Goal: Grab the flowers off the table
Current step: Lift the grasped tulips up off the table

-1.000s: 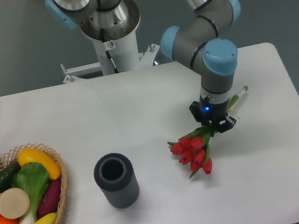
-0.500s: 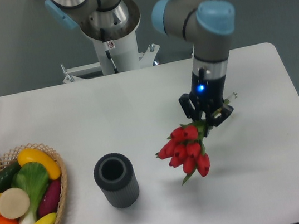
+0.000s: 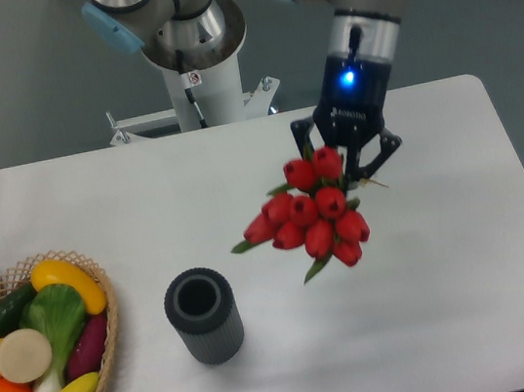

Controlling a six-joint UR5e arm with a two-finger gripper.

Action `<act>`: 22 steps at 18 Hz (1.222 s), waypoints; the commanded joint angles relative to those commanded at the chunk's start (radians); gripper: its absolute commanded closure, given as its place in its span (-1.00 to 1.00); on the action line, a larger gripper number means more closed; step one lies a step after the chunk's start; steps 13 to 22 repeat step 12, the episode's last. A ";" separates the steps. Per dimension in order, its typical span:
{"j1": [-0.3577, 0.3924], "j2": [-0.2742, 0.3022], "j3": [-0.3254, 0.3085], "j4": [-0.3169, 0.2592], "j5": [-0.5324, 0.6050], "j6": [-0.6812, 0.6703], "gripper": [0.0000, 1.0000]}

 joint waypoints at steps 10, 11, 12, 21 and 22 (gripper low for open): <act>0.005 -0.009 -0.002 0.002 -0.020 0.003 0.44; 0.003 -0.009 0.000 0.002 -0.020 0.003 0.44; 0.005 -0.009 0.002 0.002 -0.020 0.000 0.44; 0.005 -0.009 0.002 0.002 -0.020 0.000 0.44; 0.005 -0.009 0.002 0.002 -0.020 0.000 0.44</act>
